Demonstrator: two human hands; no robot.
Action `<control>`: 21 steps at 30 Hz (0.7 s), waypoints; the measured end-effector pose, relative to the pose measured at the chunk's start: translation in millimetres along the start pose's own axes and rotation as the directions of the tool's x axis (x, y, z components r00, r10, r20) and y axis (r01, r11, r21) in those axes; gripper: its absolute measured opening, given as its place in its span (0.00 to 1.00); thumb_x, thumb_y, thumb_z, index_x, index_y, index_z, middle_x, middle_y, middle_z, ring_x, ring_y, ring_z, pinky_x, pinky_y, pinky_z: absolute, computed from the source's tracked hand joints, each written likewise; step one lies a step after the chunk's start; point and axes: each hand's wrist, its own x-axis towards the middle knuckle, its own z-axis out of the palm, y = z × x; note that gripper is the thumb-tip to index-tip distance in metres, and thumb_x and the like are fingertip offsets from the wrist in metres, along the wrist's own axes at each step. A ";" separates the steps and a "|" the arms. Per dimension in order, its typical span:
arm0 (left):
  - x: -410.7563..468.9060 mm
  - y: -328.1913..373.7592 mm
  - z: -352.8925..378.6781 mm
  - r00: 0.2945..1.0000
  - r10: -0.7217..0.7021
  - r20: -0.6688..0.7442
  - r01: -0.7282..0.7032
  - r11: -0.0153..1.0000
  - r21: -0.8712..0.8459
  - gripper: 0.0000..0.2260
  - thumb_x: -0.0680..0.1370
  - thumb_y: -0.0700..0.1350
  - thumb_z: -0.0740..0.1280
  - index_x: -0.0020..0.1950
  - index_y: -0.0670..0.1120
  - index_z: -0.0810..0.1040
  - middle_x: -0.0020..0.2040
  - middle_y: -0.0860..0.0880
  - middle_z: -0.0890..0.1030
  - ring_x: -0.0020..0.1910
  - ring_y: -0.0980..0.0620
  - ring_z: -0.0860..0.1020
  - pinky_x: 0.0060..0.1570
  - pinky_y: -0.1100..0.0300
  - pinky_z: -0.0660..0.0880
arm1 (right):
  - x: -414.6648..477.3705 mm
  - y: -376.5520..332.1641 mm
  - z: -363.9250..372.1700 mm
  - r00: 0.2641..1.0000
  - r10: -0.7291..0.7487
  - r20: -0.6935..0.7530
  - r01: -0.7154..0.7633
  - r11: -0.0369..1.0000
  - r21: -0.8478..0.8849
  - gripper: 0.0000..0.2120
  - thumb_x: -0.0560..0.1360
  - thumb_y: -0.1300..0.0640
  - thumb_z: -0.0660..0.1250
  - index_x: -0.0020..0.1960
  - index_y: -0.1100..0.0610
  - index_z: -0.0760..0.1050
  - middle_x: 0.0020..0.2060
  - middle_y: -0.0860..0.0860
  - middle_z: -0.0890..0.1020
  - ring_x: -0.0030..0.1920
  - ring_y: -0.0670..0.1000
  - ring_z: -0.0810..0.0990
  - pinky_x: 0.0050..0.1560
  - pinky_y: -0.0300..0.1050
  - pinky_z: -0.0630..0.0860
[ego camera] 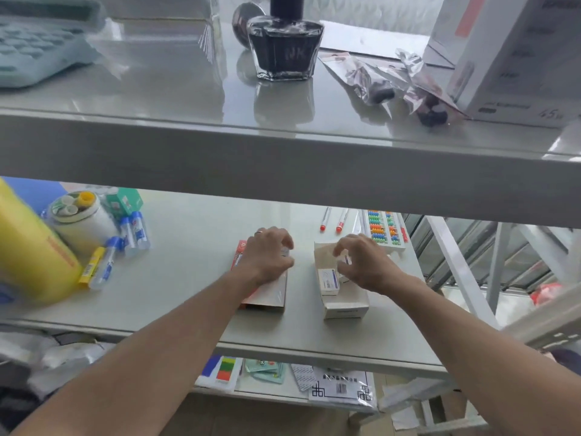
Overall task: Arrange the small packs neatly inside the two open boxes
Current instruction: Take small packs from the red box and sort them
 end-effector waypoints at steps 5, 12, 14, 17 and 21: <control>-9.7 -66.9 -27.3 0.976 -0.156 0.154 0.125 0.973 0.196 0.21 0.68 0.47 0.73 0.60 0.50 0.77 0.60 0.49 0.80 0.60 0.46 0.75 0.59 0.51 0.73 | 23.0 -59.5 32.7 0.996 -0.082 0.044 0.082 0.997 -0.001 0.13 0.74 0.57 0.71 0.58 0.53 0.79 0.59 0.53 0.82 0.58 0.55 0.80 0.56 0.57 0.80; -14.7 -87.1 -20.7 0.979 -0.031 0.201 -0.037 0.944 0.327 0.17 0.74 0.45 0.69 0.62 0.50 0.74 0.62 0.48 0.77 0.62 0.45 0.72 0.62 0.51 0.70 | 41.5 -100.4 79.3 0.983 -0.106 0.153 0.122 0.987 -0.101 0.17 0.73 0.64 0.69 0.61 0.57 0.76 0.65 0.55 0.77 0.64 0.58 0.74 0.58 0.52 0.76; -14.8 -88.3 -19.1 0.981 0.014 0.195 -0.092 0.915 0.394 0.14 0.75 0.45 0.67 0.60 0.51 0.74 0.60 0.47 0.78 0.60 0.45 0.72 0.61 0.51 0.69 | 42.1 -101.0 83.3 0.988 -0.096 0.122 0.109 0.989 -0.104 0.15 0.74 0.66 0.68 0.60 0.57 0.76 0.63 0.55 0.78 0.62 0.57 0.74 0.55 0.50 0.75; -11.7 -90.7 -19.0 0.982 -0.009 0.191 -0.064 0.925 0.376 0.14 0.75 0.47 0.68 0.60 0.52 0.73 0.59 0.48 0.76 0.61 0.45 0.71 0.62 0.51 0.67 | 41.7 -102.6 85.5 0.993 -0.095 0.074 0.104 0.988 -0.116 0.13 0.75 0.66 0.68 0.59 0.58 0.76 0.61 0.55 0.79 0.60 0.57 0.75 0.55 0.50 0.75; -4.0 -89.2 -24.2 0.973 -0.060 0.223 -0.011 0.952 0.306 0.18 0.71 0.52 0.73 0.57 0.54 0.71 0.56 0.49 0.75 0.60 0.45 0.70 0.59 0.52 0.66 | 37.6 -101.7 83.0 0.994 -0.098 0.037 0.102 0.989 -0.108 0.14 0.73 0.65 0.70 0.58 0.58 0.77 0.60 0.55 0.80 0.57 0.57 0.75 0.55 0.51 0.75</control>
